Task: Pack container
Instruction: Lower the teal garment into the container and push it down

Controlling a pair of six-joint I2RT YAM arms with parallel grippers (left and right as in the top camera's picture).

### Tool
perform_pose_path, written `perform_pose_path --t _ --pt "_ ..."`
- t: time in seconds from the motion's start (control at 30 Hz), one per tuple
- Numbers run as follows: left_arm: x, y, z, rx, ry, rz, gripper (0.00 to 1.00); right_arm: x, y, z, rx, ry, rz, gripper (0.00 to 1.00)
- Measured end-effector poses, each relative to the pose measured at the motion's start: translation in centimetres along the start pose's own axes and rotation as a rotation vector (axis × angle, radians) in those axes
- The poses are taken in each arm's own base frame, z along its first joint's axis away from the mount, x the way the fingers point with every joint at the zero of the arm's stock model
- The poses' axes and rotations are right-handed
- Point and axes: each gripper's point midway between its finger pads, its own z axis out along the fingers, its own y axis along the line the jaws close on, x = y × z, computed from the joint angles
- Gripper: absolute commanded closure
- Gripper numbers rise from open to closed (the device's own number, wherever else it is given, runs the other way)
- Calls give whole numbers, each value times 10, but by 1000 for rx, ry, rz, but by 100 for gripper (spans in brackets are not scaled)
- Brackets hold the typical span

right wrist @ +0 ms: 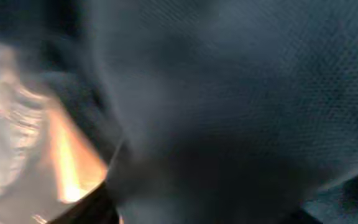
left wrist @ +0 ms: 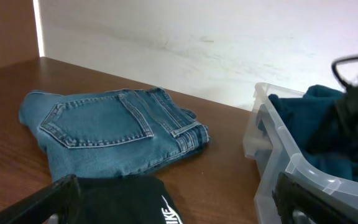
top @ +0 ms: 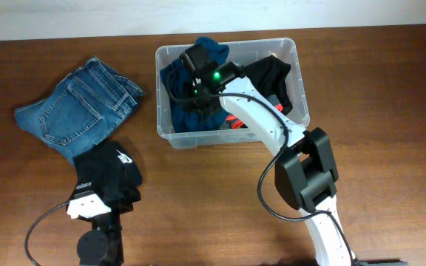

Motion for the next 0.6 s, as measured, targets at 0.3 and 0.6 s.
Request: perform_pose_path --t 0.3,0.6 --pt "0 0 0 0 0 0 1 -48 37 -48 -84 -163 -179 38" --pt "0 0 0 0 0 0 1 -96 18 -80 -66 -290 -171 38"
